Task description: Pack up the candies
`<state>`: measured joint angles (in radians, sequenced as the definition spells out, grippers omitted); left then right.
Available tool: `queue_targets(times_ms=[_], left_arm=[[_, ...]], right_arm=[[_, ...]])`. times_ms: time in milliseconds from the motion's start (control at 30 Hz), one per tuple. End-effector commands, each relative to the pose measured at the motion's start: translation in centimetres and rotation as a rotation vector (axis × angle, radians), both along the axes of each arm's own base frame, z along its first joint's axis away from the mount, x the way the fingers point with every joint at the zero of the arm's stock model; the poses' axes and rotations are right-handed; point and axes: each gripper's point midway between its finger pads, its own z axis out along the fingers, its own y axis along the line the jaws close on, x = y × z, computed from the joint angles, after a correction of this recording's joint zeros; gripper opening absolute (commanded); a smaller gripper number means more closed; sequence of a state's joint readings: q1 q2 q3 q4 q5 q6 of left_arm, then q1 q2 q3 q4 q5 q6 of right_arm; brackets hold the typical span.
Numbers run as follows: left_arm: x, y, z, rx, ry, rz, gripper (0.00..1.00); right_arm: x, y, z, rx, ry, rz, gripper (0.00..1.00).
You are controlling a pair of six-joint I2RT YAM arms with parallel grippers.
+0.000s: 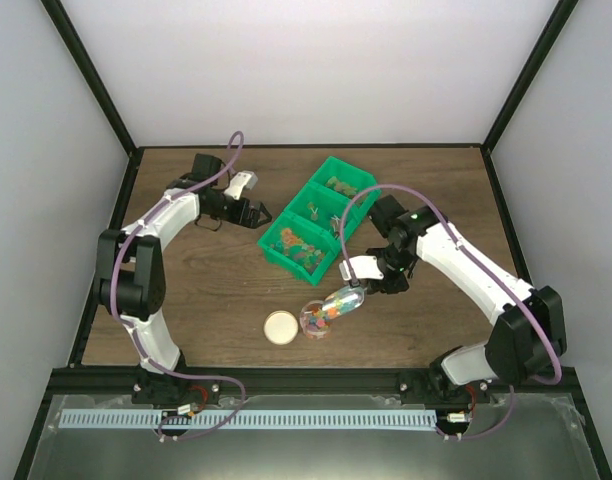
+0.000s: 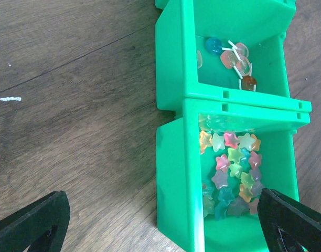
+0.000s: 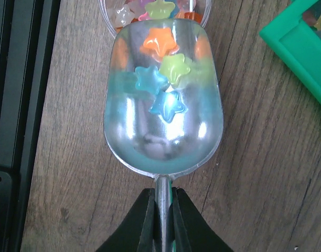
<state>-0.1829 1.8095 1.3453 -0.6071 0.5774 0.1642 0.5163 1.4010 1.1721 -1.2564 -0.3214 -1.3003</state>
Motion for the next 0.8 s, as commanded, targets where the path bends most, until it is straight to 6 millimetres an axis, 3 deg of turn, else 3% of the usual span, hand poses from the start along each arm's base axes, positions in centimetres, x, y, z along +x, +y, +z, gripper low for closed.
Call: queue_targets(times_ms=[0,533,667,767], left_arm=[[0.8,-0.3,0.6,-0.016,-0.019,0.001,1.00],[1.2,-0.5,-0.1,-0.023,0.007,0.008,1.00],[1.4,-0.4,-0.1,-0.018,0.006,0.011,1.00],[1.5,-0.3,0.1,-0.006,-0.005,0.019,1.00]], right_arm=[[0.8,0.3,1.3,-0.020,-0.037,-0.007,0.01],[0.7,0.3,2.8,-0.011,-0.102,0.053,0.01],[2.2,1.7,4.1,0.036,-0.106,-0.018,0.01],[5.5,3.2,5.3,0.084,-0.105,-0.185,0.01]])
